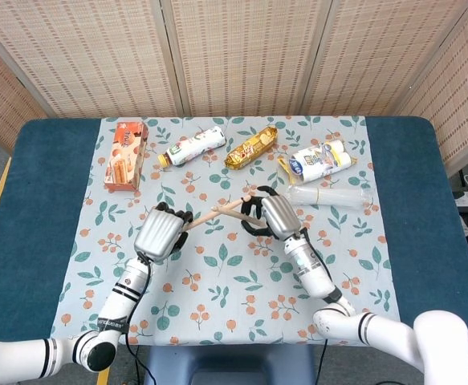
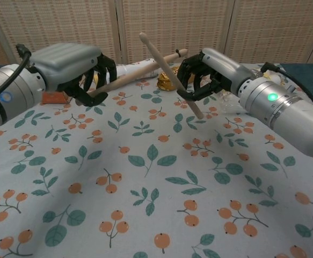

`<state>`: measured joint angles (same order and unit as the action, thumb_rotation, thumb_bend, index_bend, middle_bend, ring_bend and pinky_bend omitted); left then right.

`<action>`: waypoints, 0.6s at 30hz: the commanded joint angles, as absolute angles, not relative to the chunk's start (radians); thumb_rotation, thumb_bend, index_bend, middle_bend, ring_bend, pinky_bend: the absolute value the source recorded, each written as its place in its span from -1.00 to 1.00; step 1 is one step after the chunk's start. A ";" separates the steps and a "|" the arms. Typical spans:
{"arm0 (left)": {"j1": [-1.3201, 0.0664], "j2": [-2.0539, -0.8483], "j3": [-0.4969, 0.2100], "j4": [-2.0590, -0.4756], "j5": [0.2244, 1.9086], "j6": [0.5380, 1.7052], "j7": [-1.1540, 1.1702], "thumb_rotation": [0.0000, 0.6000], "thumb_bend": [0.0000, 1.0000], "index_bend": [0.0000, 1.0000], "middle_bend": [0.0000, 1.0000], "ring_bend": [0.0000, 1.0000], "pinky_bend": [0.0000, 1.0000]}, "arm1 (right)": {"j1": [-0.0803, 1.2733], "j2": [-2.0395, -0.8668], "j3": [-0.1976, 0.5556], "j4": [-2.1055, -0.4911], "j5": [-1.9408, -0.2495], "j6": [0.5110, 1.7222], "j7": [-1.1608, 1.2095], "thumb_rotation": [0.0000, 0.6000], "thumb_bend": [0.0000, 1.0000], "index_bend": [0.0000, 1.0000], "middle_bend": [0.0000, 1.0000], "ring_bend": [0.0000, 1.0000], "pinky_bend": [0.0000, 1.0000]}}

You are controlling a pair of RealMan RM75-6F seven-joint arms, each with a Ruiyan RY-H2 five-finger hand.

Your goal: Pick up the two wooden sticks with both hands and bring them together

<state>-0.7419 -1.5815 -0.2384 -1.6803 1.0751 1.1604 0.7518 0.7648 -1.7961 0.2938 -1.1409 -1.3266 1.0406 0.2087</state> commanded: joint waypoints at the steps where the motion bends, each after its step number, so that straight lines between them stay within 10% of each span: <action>1: -0.742 -1.579 -0.237 -1.676 1.077 1.165 0.741 1.00 0.55 0.47 0.71 0.13 -0.29 | 0.761 -1.787 0.290 -1.147 -1.327 1.043 0.202 1.00 0.04 0.77 0.47 0.22 -0.64; 13: -0.679 -1.522 -0.154 -1.504 1.136 1.160 0.592 1.00 0.50 0.45 0.66 0.13 -0.30 | 0.712 -1.570 0.197 -1.292 -1.297 0.962 -0.040 1.00 0.04 0.74 0.47 0.22 -0.64; 18: -0.628 -1.512 -0.060 -1.417 1.214 1.145 0.503 1.00 0.47 0.18 0.40 0.07 -0.31 | 0.690 -1.486 0.147 -1.356 -1.218 0.913 -0.229 1.00 0.04 0.40 0.39 0.07 -0.64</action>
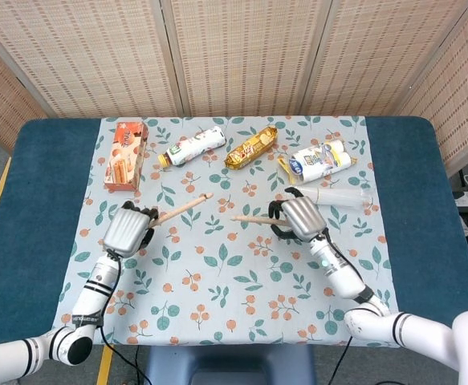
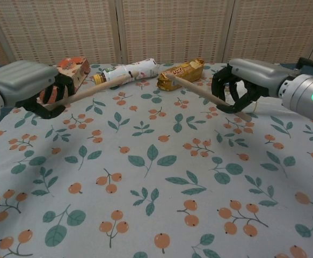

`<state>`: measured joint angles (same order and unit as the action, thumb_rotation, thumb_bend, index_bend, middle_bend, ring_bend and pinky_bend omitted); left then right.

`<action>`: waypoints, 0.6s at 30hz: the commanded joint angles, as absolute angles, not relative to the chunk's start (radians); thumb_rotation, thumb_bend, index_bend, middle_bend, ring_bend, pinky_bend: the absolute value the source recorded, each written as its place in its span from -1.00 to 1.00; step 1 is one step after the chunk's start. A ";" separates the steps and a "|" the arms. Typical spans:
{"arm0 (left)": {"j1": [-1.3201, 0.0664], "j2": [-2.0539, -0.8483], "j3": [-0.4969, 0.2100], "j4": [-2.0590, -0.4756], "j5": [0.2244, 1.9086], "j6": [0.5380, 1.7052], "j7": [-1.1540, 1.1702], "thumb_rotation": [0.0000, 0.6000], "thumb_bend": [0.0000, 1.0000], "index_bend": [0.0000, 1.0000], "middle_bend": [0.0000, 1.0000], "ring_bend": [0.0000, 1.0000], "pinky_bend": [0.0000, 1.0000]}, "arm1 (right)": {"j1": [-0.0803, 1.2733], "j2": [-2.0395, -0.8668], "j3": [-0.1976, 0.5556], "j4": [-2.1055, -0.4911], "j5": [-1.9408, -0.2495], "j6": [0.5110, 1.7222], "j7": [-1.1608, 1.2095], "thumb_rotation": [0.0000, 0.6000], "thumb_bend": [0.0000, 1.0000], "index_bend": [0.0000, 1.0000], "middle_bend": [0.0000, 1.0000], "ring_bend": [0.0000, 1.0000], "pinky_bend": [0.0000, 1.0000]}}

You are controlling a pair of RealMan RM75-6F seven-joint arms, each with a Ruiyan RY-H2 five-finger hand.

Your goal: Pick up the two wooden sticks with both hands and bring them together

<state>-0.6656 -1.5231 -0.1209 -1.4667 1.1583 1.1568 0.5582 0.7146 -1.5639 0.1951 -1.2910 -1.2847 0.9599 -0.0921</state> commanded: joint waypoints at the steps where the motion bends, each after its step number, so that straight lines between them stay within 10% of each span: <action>1: -0.619 -1.515 -0.046 -1.401 1.232 1.149 0.490 1.00 0.44 0.06 0.30 0.02 -0.32 | 0.685 -1.484 0.142 -1.360 -1.208 0.916 -0.248 1.00 0.04 0.29 0.31 0.00 -0.64; 12: -0.549 -1.571 0.006 -1.259 1.282 1.136 0.311 1.00 0.11 -0.79 -0.31 -0.33 -0.32 | 0.671 -1.485 0.072 -1.374 -1.087 0.858 -0.431 1.00 0.04 -0.33 -0.13 -0.37 -0.77; 18: -0.531 -1.593 -0.001 -1.191 1.327 1.143 0.181 1.00 -0.12 -1.00 -0.96 -0.96 -0.39 | 0.677 -1.430 0.073 -1.487 -0.967 0.877 -0.559 1.00 -0.55 -1.00 -0.84 -0.96 -1.00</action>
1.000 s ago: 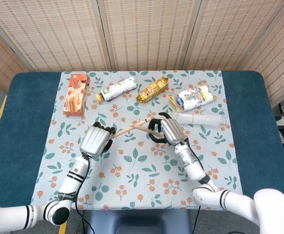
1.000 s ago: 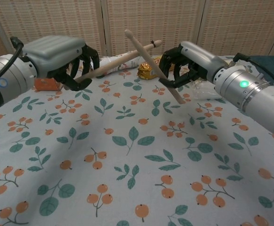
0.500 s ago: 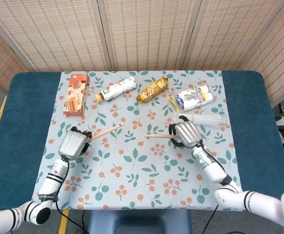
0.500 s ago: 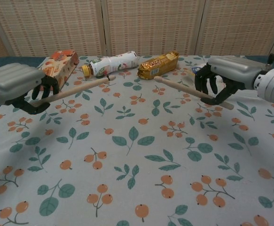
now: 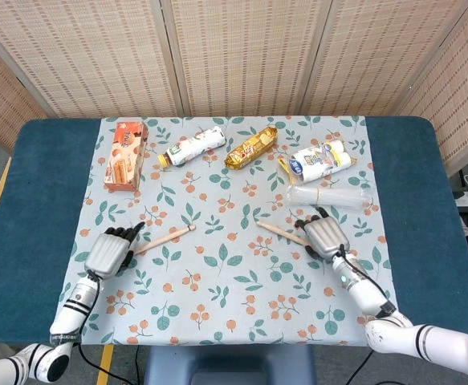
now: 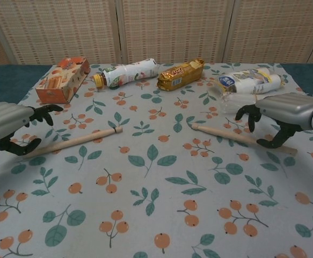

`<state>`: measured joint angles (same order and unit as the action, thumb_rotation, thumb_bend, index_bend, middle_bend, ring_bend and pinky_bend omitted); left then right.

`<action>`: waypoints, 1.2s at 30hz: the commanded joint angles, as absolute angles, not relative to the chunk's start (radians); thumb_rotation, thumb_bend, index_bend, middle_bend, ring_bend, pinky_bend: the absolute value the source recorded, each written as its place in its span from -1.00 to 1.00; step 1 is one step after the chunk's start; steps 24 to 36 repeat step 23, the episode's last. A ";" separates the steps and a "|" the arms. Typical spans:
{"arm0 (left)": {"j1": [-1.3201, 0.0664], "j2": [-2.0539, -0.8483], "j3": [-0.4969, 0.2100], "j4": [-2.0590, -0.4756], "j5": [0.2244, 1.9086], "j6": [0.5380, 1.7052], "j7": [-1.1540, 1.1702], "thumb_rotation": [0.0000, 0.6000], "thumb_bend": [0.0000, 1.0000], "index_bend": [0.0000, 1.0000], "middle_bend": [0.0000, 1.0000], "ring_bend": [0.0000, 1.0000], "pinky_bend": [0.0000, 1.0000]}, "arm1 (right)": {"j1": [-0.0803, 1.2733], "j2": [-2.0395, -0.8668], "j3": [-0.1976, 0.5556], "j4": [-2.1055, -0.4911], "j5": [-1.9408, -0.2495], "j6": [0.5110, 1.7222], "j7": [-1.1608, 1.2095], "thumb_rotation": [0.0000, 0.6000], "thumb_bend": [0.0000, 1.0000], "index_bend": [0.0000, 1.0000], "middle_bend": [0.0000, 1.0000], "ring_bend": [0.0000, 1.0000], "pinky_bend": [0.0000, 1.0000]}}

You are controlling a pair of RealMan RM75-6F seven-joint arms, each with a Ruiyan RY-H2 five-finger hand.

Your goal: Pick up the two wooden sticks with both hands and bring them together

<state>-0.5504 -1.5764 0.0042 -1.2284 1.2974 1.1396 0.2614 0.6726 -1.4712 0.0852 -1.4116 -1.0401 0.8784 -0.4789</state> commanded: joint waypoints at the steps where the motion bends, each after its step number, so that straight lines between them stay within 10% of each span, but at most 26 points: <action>1: -0.530 -1.586 -0.001 -1.198 1.332 1.143 0.171 1.00 -0.14 -1.00 -0.99 -0.99 -0.40 | 0.679 -1.414 0.073 -1.509 -0.958 0.876 -0.566 1.00 -0.63 -1.00 -0.93 -1.00 -1.00; 7: -0.491 -1.480 -0.010 -1.337 1.398 1.242 0.107 1.00 -0.17 -1.00 -1.00 -1.00 -0.54 | 0.624 -1.273 0.067 -1.710 -1.024 1.006 -0.551 1.00 -0.75 -1.00 -1.00 -1.00 -1.00; 12: -0.371 -1.287 0.004 -1.505 1.474 1.461 0.037 1.00 -0.18 -1.00 -1.00 -1.00 -0.63 | 0.399 -1.101 -0.040 -1.893 -1.247 1.373 -0.544 1.00 -0.75 -1.00 -1.00 -1.00 -1.00; 18: -0.177 -1.185 0.053 -1.534 1.413 1.614 -0.066 1.00 -0.15 -1.00 -1.00 -1.00 -0.71 | 0.127 -1.110 -0.124 -1.755 -1.366 1.702 -0.402 1.00 -0.75 -1.00 -1.00 -1.00 -1.00; 36: -0.125 -1.210 0.048 -1.471 1.386 1.619 -0.088 1.00 -0.14 -1.00 -1.00 -1.00 -0.71 | 0.094 -1.107 -0.099 -1.716 -1.340 1.683 -0.335 1.00 -0.75 -1.00 -1.00 -1.00 -1.00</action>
